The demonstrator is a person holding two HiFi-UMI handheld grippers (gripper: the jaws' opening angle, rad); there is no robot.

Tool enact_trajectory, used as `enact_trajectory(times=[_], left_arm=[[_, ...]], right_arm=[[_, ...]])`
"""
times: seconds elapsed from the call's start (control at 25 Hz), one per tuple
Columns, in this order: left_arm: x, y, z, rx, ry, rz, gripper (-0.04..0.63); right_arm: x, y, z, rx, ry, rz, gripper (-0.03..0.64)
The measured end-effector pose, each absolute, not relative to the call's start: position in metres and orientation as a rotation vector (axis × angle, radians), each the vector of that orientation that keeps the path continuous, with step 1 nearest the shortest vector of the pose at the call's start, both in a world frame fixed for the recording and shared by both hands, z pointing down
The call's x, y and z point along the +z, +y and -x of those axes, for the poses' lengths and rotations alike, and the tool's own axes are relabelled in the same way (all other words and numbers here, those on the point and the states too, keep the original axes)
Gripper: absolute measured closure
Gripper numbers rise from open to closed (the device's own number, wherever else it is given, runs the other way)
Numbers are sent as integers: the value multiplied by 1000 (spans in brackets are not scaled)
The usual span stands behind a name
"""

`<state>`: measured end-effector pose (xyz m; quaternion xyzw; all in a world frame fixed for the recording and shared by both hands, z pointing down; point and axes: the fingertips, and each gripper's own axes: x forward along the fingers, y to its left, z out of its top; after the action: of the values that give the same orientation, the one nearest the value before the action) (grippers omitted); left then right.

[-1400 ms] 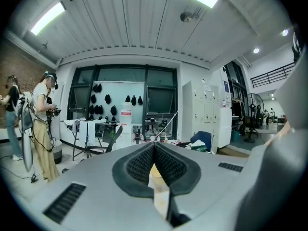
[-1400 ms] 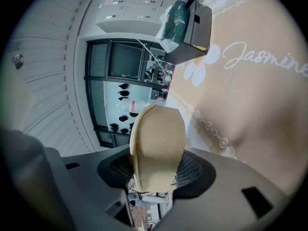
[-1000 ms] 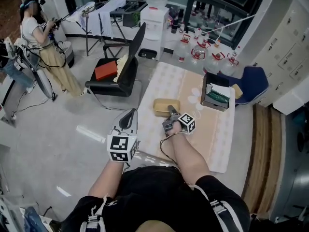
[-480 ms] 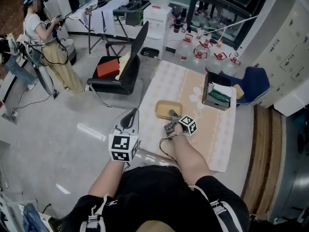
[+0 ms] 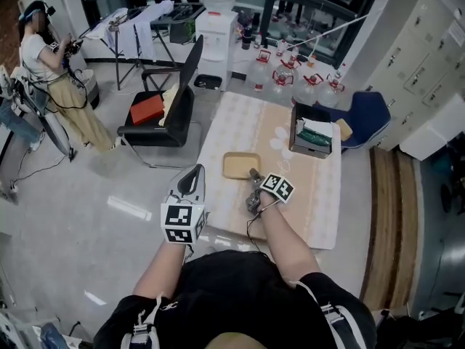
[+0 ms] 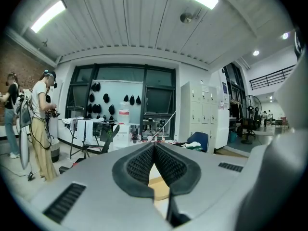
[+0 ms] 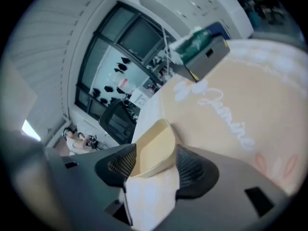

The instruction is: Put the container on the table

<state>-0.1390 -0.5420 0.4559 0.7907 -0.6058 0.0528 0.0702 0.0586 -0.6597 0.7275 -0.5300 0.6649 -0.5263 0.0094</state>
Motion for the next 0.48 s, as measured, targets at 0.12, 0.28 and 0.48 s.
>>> enact_trajectory(times=[0.12,0.28,0.48], left_arm=[[454,-545,128,147,-1796,-2402,584],[450,-549,111,137,-1754,-2437,584],[445,-556,89,124,-1703,-2486,583]], right_arm=[[686,-660,-83,-1331,2277,1819,415],[607,-659,-108,-798,2414,1974,571],[498,-637,-113,-264,2460,1954,603]])
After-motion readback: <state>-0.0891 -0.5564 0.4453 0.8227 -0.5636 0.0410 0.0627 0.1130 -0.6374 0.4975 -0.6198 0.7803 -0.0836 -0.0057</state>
